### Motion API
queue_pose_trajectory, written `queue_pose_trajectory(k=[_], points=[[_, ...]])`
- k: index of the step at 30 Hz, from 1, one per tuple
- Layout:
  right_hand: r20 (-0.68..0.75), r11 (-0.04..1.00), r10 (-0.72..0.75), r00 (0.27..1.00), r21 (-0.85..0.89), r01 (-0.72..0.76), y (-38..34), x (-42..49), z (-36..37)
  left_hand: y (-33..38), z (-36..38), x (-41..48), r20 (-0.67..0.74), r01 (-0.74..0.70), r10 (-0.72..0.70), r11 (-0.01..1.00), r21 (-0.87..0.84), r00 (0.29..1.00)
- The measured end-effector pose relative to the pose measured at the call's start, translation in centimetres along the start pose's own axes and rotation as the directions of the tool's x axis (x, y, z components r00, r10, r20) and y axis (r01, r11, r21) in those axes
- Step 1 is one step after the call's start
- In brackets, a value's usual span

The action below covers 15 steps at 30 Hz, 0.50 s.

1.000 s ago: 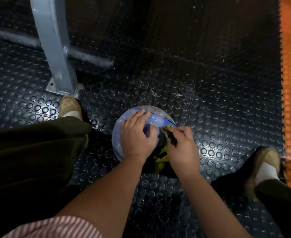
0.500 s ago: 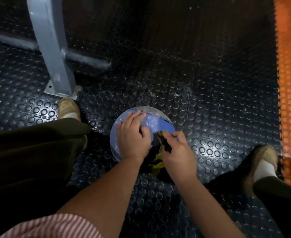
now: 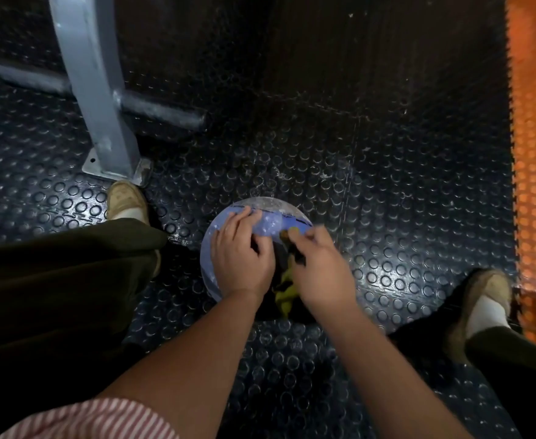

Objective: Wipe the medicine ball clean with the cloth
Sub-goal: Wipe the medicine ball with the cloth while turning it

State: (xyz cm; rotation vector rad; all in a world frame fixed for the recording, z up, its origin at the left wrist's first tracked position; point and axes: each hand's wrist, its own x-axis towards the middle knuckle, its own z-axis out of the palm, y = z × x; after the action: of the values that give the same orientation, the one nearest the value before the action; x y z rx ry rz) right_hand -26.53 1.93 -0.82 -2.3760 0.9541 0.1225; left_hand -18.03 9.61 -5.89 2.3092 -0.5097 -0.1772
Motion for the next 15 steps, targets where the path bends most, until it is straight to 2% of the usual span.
queue_pose_trajectory(k=[4,7,10,12,15], points=[[-0.005,0.999,0.036,0.999,-0.041,-0.036,-0.7,-2.6,0.5,-0.5,0.2,-0.4,-0.005,-0.048,0.048,0.998,0.04,0.999],[-0.05,0.996,0.044,0.998,-0.081,-0.048,-1.2,0.2,0.1,-1.0,0.2,-0.8,-0.022,-0.078,0.08,0.996,0.049,0.997],[0.013,0.99,0.089,0.996,-0.114,-0.087,-1.8,4.1,-0.6,-1.1,0.2,-0.4,-0.019,-0.07,0.071,0.996,0.052,0.997],[0.053,0.994,0.081,0.995,-0.077,-0.077,-1.7,5.3,-0.9,-0.8,0.1,0.1,-0.019,-0.04,0.041,0.999,0.032,0.999],[-0.005,1.0,0.021,1.0,-0.01,-0.021,-0.7,3.6,-0.5,-0.3,-0.2,0.6,-0.021,-0.008,0.008,1.0,-0.015,1.0]])
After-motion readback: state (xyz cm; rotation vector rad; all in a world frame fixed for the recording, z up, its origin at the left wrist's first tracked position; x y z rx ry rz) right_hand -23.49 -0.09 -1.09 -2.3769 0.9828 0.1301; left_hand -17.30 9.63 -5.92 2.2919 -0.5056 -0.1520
